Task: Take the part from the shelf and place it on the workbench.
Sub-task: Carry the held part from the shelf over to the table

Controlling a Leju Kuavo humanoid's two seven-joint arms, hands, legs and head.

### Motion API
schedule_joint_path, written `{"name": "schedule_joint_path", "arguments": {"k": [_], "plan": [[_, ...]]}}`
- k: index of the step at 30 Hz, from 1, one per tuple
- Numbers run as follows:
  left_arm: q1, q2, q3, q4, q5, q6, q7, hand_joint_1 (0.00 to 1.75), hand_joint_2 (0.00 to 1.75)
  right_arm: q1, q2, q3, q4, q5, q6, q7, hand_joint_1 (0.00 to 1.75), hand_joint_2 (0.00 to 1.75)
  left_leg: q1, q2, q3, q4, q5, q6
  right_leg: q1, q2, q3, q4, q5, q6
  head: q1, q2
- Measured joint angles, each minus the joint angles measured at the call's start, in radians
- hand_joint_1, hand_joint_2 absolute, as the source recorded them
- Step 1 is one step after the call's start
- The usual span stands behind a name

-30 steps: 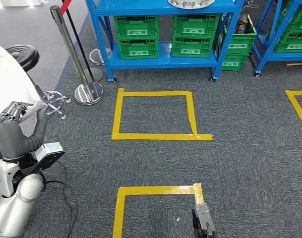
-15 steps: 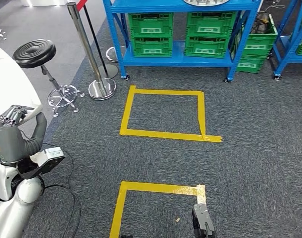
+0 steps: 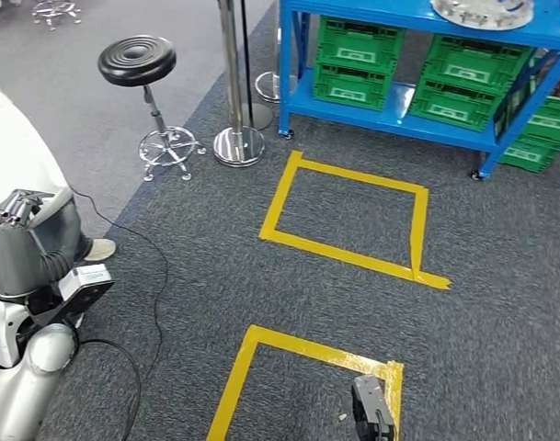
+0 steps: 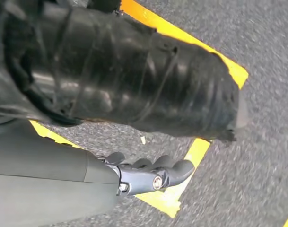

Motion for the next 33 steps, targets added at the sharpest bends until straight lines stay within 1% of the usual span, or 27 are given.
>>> {"name": "schedule_joint_path", "arguments": {"k": [1,2,3,4,5,6,7,8,9,11,12,13,15,16,17,18,19,20,21,23,24,26,28,30,31,32,33], "plan": [[0.0,-0.001,0.0,0.001,0.0,0.0,0.0,1.75,1.75,0.002,0.0,0.0,0.0,0.001,-0.001,0.0,0.0,0.0,-0.003,-0.014,0.0,0.0,0.0,0.003,0.004,0.01,-0.033,0.061,-0.02,-0.002,0.002,0.0],[0.001,-0.002,0.0,0.001,0.0,0.0,0.0,1.75,1.75,0.004,-0.001,0.0,0.0,0.002,-0.002,-0.002,0.0,0.0,-0.007,-0.029,0.0,0.0,0.0,0.006,0.008,0.014,-0.058,0.098,-0.024,-0.006,0.002,0.0],[0.001,-0.003,0.0,0.002,-0.001,0.0,0.0,1.75,1.75,0.005,-0.001,0.0,0.0,0.004,-0.004,-0.004,0.0,0.0,-0.01,-0.044,0.0,0.0,0.0,0.007,0.012,0.016,-0.067,0.101,-0.008,-0.011,0.002,0.0],[0.001,-0.003,0.0,0.003,-0.001,0.0,0.0,1.75,1.75,0.004,-0.001,0.0,0.0,0.006,-0.006,-0.006,0.0,0.0,-0.014,-0.059,0.001,0.0,0.0,0.008,0.017,0.021,-0.058,0.066,0.026,-0.018,0.002,0.0],[0.0,-0.003,0.0,0.003,-0.001,0.0,0.0,1.75,1.75,0.003,-0.001,0.001,0.0,0.008,-0.008,-0.009,0.0,0.0,-0.017,-0.074,0.003,0.0,0.0,0.008,0.021,0.035,-0.035,0.003,0.069,-0.028,0.002,0.0],[-0.001,-0.003,0.0,0.003,-0.001,0.0,0.0,1.75,1.75,0.002,-0.002,0.001,0.0,0.01,-0.011,-0.011,0.0,0.0,-0.018,-0.086,0.002,0.0,0.0,0.007,0.022,0.061,-0.01,-0.058,0.101,-0.039,0.001,0.0],[-0.003,-0.002,0.0,0.004,-0.001,0.0,0.0,1.75,1.75,0.001,-0.003,0.001,0.0,0.011,-0.013,-0.012,0.0,0.0,-0.018,-0.098,0.0,0.002,0.001,0.006,0.022,0.086,0.015,-0.112,0.121,-0.047,-0.001,0.0],[-0.005,-0.002,0.0,0.005,-0.001,-0.001,0.0,1.75,1.75,0.001,-0.003,0.002,0.0,0.012,-0.014,-0.013,0.0,0.0,-0.014,-0.109,-0.004,0.003,0.003,0.002,0.023,0.104,0.031,-0.144,0.128,-0.052,-0.002,0.0],[-0.006,-0.002,0.0,0.007,-0.001,-0.001,-0.001,1.75,1.75,0.001,-0.004,0.002,0.0,0.013,-0.015,-0.013,0.0,0.0,-0.01,-0.121,-0.008,0.002,0.006,-0.003,0.024,0.111,0.038,-0.155,0.125,-0.055,-0.003,0.0],[-0.005,0.002,0.0,0.009,-0.001,-0.001,-0.001,1.75,1.75,0.0,-0.004,0.003,0.0,0.014,-0.016,-0.013,0.0,0.0,-0.005,-0.138,-0.013,-0.002,0.012,-0.014,0.025,0.089,0.05,-0.173,0.13,-0.056,-0.002,0.0],[-0.006,0.004,0.001,0.01,-0.001,-0.001,-0.002,1.75,1.75,-0.002,-0.004,0.003,0.0,0.014,-0.016,-0.014,0.0,0.0,-0.007,-0.127,-0.016,0.004,0.007,-0.019,0.022,0.077,0.057,-0.182,0.133,-0.059,-0.004,0.0],[-0.009,0.007,0.002,0.011,-0.001,-0.001,-0.002,1.75,1.75,-0.003,-0.003,0.003,0.0,0.014,-0.017,-0.014,0.0,0.0,-0.008,-0.105,-0.026,0.025,-0.007,-0.025,0.018,0.063,0.064,-0.191,0.136,-0.062,-0.008,0.0],[-0.017,0.009,0.002,0.014,-0.001,-0.001,-0.005,1.75,1.75,-0.003,-0.002,0.005,0.0,0.016,-0.02,-0.014,0.0,0.0,-0.004,-0.046,-0.072,0.121,-0.055,-0.04,0.015,0.033,0.076,-0.199,0.135,-0.065,-0.015,0.0],[-0.02,0.009,0.001,0.016,-0.001,-0.001,-0.007,1.75,1.75,-0.001,-0.002,0.005,0.0,0.016,-0.022,-0.014,0.0,0.0,0.002,-0.029,-0.101,0.179,-0.077,-0.049,0.014,0.017,0.079,-0.2,0.133,-0.065,-0.016,0.0],[-0.02,0.008,0.0,0.018,-0.001,-0.001,-0.008,1.75,1.75,0.0,-0.002,0.006,0.0,0.016,-0.025,-0.014,0.0,0.0,0.009,-0.02,-0.123,0.22,-0.087,-0.055,0.013,0.002,0.081,-0.2,0.13,-0.063,-0.016,0.0],[-0.019,0.008,0.0,0.02,-0.001,-0.002,-0.01,1.75,1.75,0.001,-0.002,0.006,0.0,0.015,-0.028,-0.014,0.0,0.0,0.016,-0.014,-0.129,0.23,-0.08,-0.061,0.012,-0.012,0.082,-0.199,0.127,-0.061,-0.016,0.0],[-0.019,0.008,-0.001,0.022,-0.001,-0.002,-0.011,1.75,1.75,0.001,-0.002,0.006,0.0,0.015,-0.031,-0.015,0.0,0.0,0.021,-0.01,-0.117,0.204,-0.057,-0.066,0.011,-0.025,0.085,-0.199,0.124,-0.057,-0.016,0.0],[-0.019,0.008,-0.001,0.023,-0.001,-0.002,-0.013,1.75,1.75,0.001,-0.002,0.005,0.0,0.014,-0.033,-0.017,0.0,0.0,0.024,-0.001,-0.086,0.145,-0.022,-0.07,0.008,-0.037,0.089,-0.199,0.121,-0.052,-0.016,0.0],[-0.02,0.008,-0.001,0.025,0.0,-0.002,-0.015,1.75,1.75,0.002,-0.002,0.005,0.0,0.013,-0.035,-0.021,0.0,0.0,0.023,0.018,-0.051,0.082,0.001,-0.072,0.008,-0.047,0.092,-0.2,0.117,-0.046,-0.016,0.0],[-0.022,0.008,-0.001,0.029,0.002,-0.002,-0.019,1.75,1.75,0.005,-0.002,0.005,0.0,0.011,-0.042,-0.031,0.0,0.0,0.015,0.041,-0.006,-0.007,0.023,-0.061,0.01,-0.066,0.099,-0.2,0.109,-0.032,-0.019,0.0],[-0.023,0.008,-0.002,0.031,0.004,-0.002,-0.021,1.75,1.75,0.007,-0.003,0.004,0.0,0.009,-0.047,-0.036,0.0,0.0,0.009,0.044,-0.002,-0.016,0.017,-0.052,0.012,-0.074,0.101,-0.202,0.107,-0.025,-0.019,0.0],[-0.025,0.009,-0.002,0.038,0.008,-0.002,-0.026,1.75,1.75,0.013,-0.003,0.003,0.001,0.005,-0.055,-0.041,0.0,0.0,0.006,0.023,-0.004,-0.019,0.017,-0.031,0.01,-0.086,0.107,-0.207,0.102,-0.011,-0.018,0.0],[-0.03,0.011,-0.001,0.044,0.012,-0.002,-0.03,1.75,1.75,0.017,-0.003,0.001,0.001,0.002,-0.061,-0.043,0.0,0.0,0.007,0.004,-0.001,-0.023,0.017,-0.016,0.006,-0.056,0.096,-0.179,0.077,-0.002,-0.016,0.0],[-0.038,0.01,-0.001,0.048,0.014,-0.002,-0.033,1.75,1.75,0.021,-0.004,-0.002,0.002,-0.001,-0.064,-0.043,0.0,0.0,0.006,-0.012,0.001,-0.024,0.017,-0.003,0.006,-0.006,0.042,-0.071,0.023,-0.004,-0.013,0.0],[-0.04,0.009,-0.001,0.051,0.014,-0.002,-0.034,1.75,1.75,0.024,-0.005,-0.003,0.003,-0.002,-0.064,-0.042,0.0,0.0,0.003,-0.022,0.001,-0.024,0.017,0.001,0.008,0.007,0.003,0.002,-0.004,-0.007,-0.012,0.0],[-0.041,0.008,-0.002,0.054,0.016,-0.002,-0.035,1.75,1.75,0.027,-0.007,-0.004,0.004,-0.004,-0.065,-0.041,0.0,0.0,-0.001,-0.033,0.001,-0.024,0.016,0.004,0.011,0.012,-0.033,0.059,-0.018,-0.01,-0.012,0.0],[-0.041,0.007,-0.002,0.056,0.018,-0.001,-0.036,1.75,1.75,0.03,-0.008,-0.005,0.005,-0.005,-0.066,-0.04,0.0,0.0,-0.004,-0.046,0.002,-0.023,0.016,0.006,0.014,0.015,-0.056,0.087,-0.013,-0.015,-0.012,0.0]]}}
